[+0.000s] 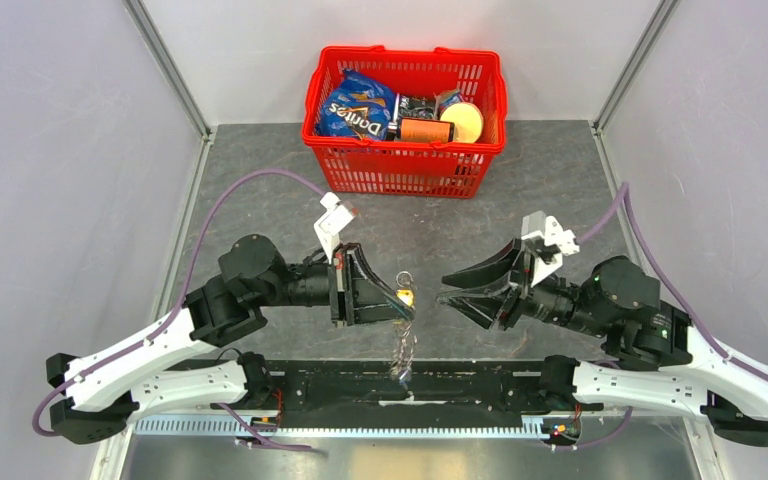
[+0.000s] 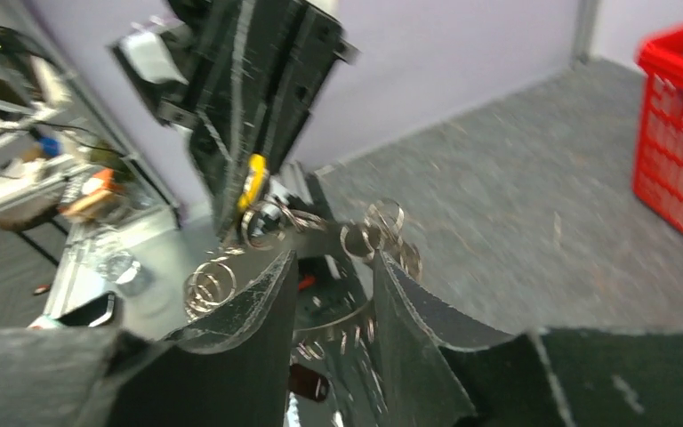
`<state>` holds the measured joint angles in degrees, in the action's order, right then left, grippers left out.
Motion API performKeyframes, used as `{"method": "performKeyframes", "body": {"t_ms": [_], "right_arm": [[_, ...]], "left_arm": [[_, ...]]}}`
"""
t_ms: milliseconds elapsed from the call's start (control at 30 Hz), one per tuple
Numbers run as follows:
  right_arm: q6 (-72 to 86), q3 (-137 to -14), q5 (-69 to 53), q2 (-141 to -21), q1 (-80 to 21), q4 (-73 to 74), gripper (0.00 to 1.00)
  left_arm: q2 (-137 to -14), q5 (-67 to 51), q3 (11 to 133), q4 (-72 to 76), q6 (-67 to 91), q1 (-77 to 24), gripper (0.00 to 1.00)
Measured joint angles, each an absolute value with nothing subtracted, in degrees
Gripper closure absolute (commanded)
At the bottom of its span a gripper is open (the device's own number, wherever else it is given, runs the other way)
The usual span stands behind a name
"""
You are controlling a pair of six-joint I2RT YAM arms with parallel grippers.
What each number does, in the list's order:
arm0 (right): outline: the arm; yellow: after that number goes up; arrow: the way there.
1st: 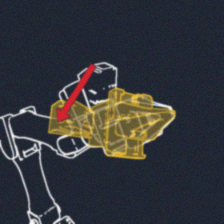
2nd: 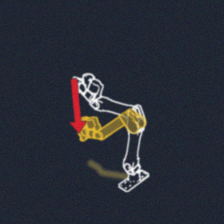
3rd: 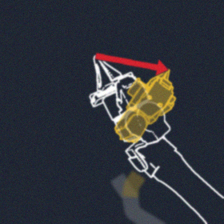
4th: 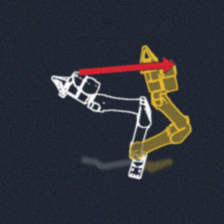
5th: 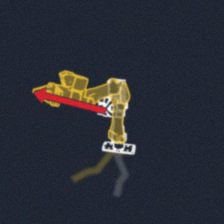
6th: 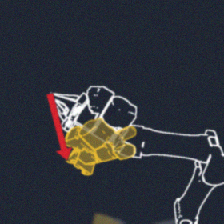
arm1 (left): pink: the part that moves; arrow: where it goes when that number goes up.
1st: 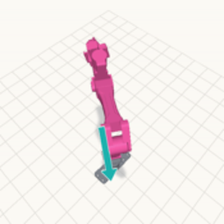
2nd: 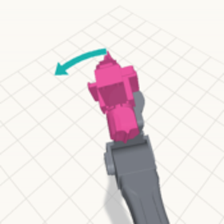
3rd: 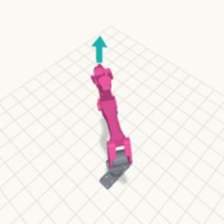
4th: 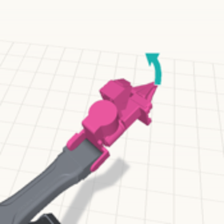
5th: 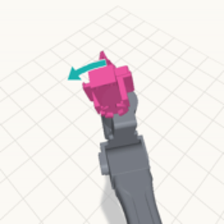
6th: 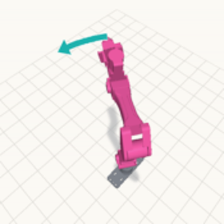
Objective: Put the keys on the keyring
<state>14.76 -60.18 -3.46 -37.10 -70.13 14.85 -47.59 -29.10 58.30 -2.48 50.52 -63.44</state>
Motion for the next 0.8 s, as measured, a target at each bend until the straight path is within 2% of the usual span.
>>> {"method": "performKeyframes", "body": {"t_ms": [367,600,800], "right_arm": [[17.93,-60.49,15.77,-38.72,-70.13,31.33,0.43],[23.35,-56.82,26.72,-36.05,-70.13,35.88,0.39],[29.8,-51.59,32.32,-35.94,-70.13,38.13,0.31]], "left_arm": [[-51.64,-17.45,58.39,-11.94,50.04,-63.44,0.98],[-55.42,-8.05,59.4,-17.5,46.92,-63.44,0.98],[-60.86,-1.83,62.7,-21.17,41.85,-63.44,0.98]]}}
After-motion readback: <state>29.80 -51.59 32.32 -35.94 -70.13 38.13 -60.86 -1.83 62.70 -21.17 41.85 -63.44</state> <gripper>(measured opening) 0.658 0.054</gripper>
